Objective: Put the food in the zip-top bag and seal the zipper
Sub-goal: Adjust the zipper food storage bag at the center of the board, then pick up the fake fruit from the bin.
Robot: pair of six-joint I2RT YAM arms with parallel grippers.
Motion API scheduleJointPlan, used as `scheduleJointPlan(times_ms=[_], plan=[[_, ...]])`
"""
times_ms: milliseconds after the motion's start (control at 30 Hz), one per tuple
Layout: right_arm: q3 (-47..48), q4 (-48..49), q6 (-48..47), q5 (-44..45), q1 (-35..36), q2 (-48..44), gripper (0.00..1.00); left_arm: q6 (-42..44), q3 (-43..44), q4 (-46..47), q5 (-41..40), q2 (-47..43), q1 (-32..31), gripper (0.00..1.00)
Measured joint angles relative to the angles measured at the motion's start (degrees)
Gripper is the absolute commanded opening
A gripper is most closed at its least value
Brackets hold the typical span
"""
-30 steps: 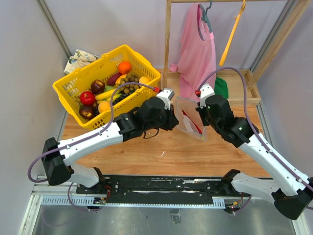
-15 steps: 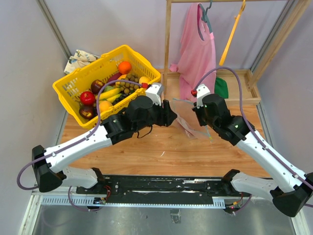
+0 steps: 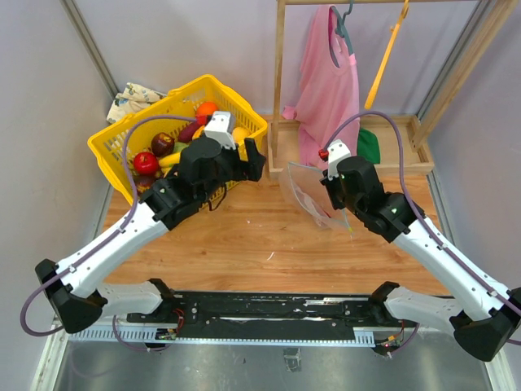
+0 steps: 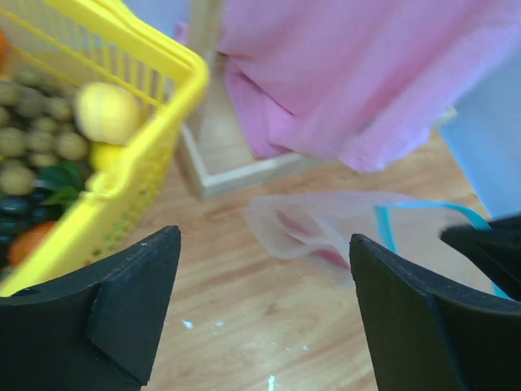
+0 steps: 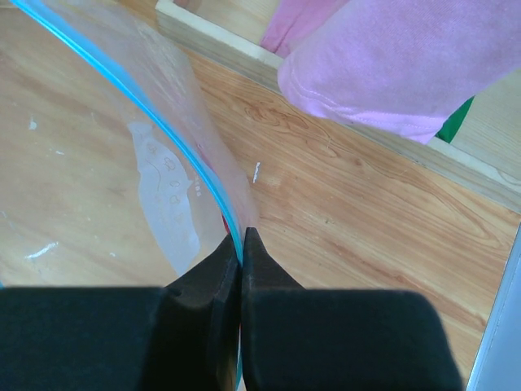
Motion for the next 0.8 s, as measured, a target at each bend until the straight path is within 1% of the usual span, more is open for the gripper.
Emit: scheduleJointPlan(times_ms=[67, 100, 333, 567, 800], plan=[[0.0, 0.0, 0.0, 0.2, 0.0, 0.0, 0.01, 1.4, 0.7, -0.6, -1.4, -0.5, 2.3, 0.98], [0.0, 0.0, 0.0, 0.3, 0.0, 0.0, 0.01, 2.1, 0.9, -0.8, -2.1, -0.7, 3.5, 0.99], [0.0, 0.0, -0.3, 0.5, 0.0, 0.0, 0.01, 6.6, 3.4, -2.8, -4.3, 0.3, 14.5, 0.99], [0.0, 0.0, -0.7, 1.0, 0.0, 0.2, 0.01, 9.3, 5.4, -2.4, -4.5, 5.6, 25.6, 0.99], [0.0, 0.0, -1.2, 1.4, 0.0, 0.7, 0.01, 7.6, 9.0, -2.4, -3.3, 14.8, 36.3, 0.99]])
